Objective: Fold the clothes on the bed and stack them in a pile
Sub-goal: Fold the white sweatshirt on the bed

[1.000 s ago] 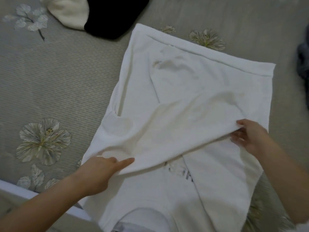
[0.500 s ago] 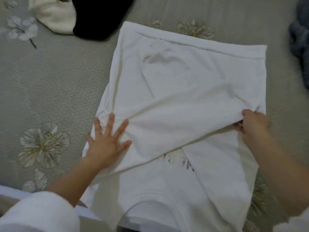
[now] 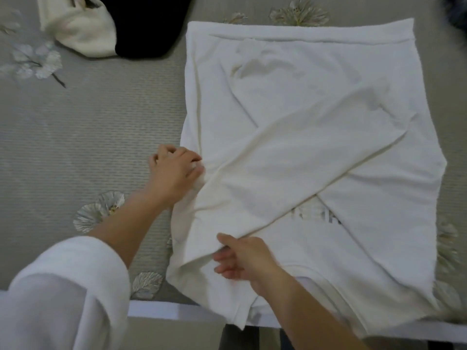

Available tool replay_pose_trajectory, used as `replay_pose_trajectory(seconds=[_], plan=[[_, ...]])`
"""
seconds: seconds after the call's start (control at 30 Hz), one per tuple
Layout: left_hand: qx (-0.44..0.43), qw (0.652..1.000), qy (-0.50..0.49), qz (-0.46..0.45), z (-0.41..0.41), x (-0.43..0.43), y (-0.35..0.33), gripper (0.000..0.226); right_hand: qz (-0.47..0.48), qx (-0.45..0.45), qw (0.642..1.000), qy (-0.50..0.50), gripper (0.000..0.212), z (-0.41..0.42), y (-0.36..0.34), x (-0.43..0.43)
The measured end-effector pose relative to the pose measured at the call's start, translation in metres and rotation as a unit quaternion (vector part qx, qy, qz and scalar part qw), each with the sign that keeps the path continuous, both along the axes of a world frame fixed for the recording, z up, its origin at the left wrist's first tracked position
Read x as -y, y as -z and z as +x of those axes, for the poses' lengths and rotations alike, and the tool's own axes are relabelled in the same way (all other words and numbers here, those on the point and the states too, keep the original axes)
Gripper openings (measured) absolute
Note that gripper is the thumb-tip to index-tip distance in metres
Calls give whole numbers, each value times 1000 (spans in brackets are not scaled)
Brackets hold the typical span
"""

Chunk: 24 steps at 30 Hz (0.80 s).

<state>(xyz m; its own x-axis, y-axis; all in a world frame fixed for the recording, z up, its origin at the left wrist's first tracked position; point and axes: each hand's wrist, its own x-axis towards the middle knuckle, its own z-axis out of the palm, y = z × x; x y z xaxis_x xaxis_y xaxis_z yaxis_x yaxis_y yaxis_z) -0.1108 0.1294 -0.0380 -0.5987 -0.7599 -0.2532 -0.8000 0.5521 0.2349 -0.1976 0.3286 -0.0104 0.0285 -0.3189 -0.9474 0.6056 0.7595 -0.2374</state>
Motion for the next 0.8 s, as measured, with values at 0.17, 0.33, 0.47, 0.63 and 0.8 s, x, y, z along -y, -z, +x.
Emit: replay_pose_trajectory(seconds=[0.17, 0.33, 0.47, 0.63, 0.8], plan=[[-69, 989, -77, 102, 13, 44, -11, 21, -34, 9, 999, 8, 19, 35, 1, 8], [-16, 983, -168, 73, 44, 35, -3, 27, -44, -53, 993, -92, 22, 49, 6, 9], [-142, 980, -135, -46, 44, -24, -9, 48, -76, -68, 987, -123, 16, 46, 7, -4], [-185, 962, -191, 57, 75, -104, -10, 64, -77, -90, 991, -57, 23, 45, 4, -13], [-197, 934, -236, 183, 103, -130, -14, 53, -22, -146, 973, 175, 25, 18, 9, 4]])
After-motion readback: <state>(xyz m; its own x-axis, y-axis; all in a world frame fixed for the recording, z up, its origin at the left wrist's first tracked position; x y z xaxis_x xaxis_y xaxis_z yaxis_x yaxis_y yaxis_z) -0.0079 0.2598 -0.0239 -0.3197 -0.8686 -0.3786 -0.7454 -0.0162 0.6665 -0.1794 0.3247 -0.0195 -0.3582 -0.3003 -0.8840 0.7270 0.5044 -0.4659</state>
